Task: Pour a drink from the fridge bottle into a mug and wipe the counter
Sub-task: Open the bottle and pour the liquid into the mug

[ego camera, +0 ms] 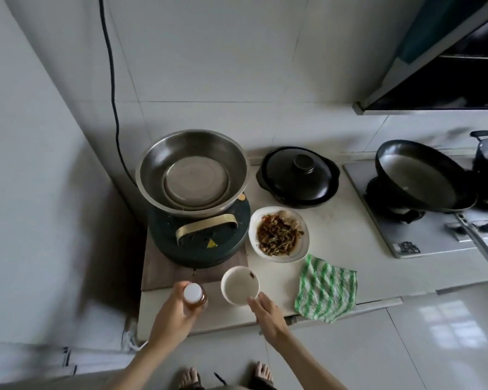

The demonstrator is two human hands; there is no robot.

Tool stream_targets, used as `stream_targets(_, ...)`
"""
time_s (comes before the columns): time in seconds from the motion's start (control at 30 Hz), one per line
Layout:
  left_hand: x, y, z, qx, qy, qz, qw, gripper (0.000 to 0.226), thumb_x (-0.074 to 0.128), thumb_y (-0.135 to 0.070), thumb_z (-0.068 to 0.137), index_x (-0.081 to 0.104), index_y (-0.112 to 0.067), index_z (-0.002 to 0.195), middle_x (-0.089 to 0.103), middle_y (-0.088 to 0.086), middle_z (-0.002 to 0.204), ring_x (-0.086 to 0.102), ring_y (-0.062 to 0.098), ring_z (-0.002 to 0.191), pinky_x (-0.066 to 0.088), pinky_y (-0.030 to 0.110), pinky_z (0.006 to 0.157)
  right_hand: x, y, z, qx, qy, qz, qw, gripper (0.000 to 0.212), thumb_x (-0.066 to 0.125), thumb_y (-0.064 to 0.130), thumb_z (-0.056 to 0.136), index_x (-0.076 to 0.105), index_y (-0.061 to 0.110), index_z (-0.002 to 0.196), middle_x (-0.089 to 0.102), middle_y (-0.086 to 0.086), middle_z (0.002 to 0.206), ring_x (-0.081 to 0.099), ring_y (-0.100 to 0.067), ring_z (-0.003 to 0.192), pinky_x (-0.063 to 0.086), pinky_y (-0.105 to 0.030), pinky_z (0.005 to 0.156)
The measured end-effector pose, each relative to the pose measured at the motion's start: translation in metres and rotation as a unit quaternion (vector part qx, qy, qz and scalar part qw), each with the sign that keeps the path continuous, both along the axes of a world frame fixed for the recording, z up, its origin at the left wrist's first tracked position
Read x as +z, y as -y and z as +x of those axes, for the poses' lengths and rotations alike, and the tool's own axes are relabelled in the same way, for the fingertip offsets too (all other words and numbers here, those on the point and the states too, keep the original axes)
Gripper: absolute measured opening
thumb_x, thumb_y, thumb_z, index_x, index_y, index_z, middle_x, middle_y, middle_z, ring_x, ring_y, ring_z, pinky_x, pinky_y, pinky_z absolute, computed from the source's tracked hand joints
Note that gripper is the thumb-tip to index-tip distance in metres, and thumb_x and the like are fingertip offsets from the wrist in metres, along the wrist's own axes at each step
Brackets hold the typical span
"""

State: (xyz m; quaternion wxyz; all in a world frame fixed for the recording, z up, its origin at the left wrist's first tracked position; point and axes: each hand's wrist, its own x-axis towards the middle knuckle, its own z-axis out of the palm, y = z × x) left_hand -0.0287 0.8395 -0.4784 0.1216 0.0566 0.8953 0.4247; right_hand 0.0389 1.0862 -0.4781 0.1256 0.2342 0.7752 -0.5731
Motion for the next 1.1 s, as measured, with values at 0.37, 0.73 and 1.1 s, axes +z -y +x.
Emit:
stream_targets(0.37, -0.002, -0.009, 0.001, -0.017, -0.049, -0.037, 0.998, 0.055, 0.074, -0.045, 0.084, 0.047, -0.025, 0.127, 0.067, -0.01, 0.108, 0.066, 0.011, 0.095, 0.048, 0.021, 0.073, 0.043, -0.012, 0.007, 0.046, 0.068, 0.187, 0.979, 0.045, 0.062, 0.056, 0.091, 0.04, 0.023, 0.112, 0.049, 0.005, 0.117, 0.056, -0.015, 0.098, 0.045, -0.03, 0.074)
stream_targets(0.73, -0.008, -0.01, 0.006, -0.033, -0.114, -0.036, 0.992, 0.045, 0.064, -0.034, 0.091, 0.056, -0.015, 0.131, 0.064, -0.01, 0.119, 0.063, 0.002, 0.105, 0.053, 0.02, 0.089, 0.109, 0.117, -0.062, 0.462, -0.081, 0.53, 0.707, 0.072, 0.07, 0.014, 0.09, 0.029, 0.009, 0.149, 0.053, -0.018, 0.128, 0.065, -0.036, 0.101, 0.056, -0.044, 0.07)
stream_targets(1.1, -0.019, -0.003, 0.001, -0.073, -0.2, -0.141, 0.967, 0.027, 0.078, -0.029, 0.082, 0.072, -0.009, 0.1, 0.074, 0.002, 0.08, 0.07, 0.013, 0.063, 0.059, 0.023, 0.061, 0.095, 0.126, -0.078, 0.468, -0.099, 0.564, 0.673, 0.037, 0.055, 0.015, 0.1, 0.042, 0.001, 0.132, 0.06, -0.018, 0.117, 0.065, -0.034, 0.098, 0.053, -0.043, 0.08)
